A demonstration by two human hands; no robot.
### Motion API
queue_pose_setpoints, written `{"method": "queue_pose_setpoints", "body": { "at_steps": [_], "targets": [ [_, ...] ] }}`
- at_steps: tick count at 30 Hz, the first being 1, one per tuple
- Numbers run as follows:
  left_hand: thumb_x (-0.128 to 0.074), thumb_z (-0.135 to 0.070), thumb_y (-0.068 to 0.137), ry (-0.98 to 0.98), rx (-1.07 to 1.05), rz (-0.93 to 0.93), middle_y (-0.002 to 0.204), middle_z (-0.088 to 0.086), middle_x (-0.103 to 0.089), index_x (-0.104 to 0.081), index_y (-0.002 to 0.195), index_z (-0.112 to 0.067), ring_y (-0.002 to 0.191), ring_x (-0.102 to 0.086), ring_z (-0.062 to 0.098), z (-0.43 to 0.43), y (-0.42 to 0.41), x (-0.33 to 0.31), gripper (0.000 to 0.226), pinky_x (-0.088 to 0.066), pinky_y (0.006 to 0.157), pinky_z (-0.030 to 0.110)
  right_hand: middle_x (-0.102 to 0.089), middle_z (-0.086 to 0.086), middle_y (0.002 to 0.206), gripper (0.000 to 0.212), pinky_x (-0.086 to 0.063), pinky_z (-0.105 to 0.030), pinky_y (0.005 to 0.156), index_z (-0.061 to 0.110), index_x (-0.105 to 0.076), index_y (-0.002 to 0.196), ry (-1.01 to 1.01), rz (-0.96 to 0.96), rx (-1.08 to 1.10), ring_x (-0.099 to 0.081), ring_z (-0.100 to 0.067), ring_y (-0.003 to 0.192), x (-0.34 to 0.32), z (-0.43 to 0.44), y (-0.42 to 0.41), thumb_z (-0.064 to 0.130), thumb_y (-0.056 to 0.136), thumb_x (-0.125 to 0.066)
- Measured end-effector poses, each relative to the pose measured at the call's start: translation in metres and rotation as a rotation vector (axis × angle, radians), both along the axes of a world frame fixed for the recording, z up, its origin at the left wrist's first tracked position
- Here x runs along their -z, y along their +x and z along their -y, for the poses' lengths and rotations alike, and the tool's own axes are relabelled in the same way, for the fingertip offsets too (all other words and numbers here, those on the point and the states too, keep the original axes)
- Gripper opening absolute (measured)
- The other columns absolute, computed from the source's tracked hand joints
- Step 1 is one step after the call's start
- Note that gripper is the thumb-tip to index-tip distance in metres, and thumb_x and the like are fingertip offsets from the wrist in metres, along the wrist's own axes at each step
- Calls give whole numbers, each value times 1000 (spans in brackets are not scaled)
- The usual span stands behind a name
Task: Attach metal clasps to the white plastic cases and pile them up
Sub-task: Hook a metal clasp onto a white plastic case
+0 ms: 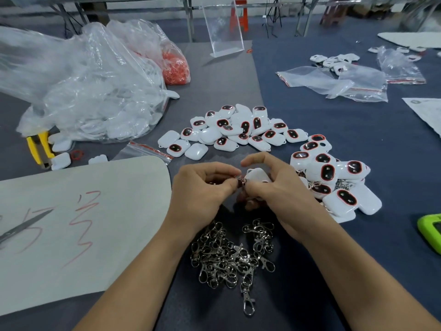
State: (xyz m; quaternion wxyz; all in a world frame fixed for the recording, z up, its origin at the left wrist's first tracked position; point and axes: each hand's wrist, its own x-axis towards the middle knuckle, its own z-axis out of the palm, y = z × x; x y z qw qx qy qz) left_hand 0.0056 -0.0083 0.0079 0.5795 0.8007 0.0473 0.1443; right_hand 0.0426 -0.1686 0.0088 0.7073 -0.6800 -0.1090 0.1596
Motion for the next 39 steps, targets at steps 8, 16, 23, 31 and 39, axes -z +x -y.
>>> {"method": "queue_pose_setpoints", "body": {
  "at_steps": [8, 16, 23, 31, 39],
  "targets": [
    [-89, -12, 71, 52, -13, 97, 71, -13, -75, -78, 76, -32, 64, -71, 2, -1, -2, -3, 23, -49, 59, 10, -64, -1, 59, 20, -43, -22, 44, 14, -74, 73, -72, 164, 139, -58, -15, 49, -5, -1, -1, -4, 79, -76],
    [-84, -19, 76, 222, -70, -6, 68, -22, -72, -78, 75, -34, 65, -68, -3, 7, -5, -4, 16, -48, 59, 8, -70, 16, 66, 23, -48, -12, 55, 32, -73, 72, -358, 444, 331, -66, -5, 60, -6, 0, -5, 11, 76, -84],
    [-85, -20, 77, 216, -62, 98, 85, -27, -75, -82, 92, -36, 84, -69, -10, 9, -5, -9, 22, -51, 77, 8, -72, 22, 74, 27, -47, -7, 57, 31, -75, 76, -399, 490, 280, -67, 2, 67, -9, 3, -8, 4, 78, -82],
    [-86, -17, 72, 281, -91, 145, 77, -23, -73, -80, 78, -32, 76, -68, -6, 8, -4, -6, 17, -46, 70, 5, -73, 21, 80, 34, -51, -9, 65, 34, -77, 96, -393, 555, 267, -70, -3, 74, -10, 1, -11, 5, 79, -82],
    [-79, -8, 73, 160, -52, 97, 68, -14, -73, -77, 70, -28, 64, -66, 1, 9, -3, -7, 20, -45, 62, 10, -72, 5, 63, 16, -50, -23, 56, 27, -78, 74, -256, 333, 203, -64, -6, 56, -5, 1, -4, 12, 80, -79]
  ]
}}
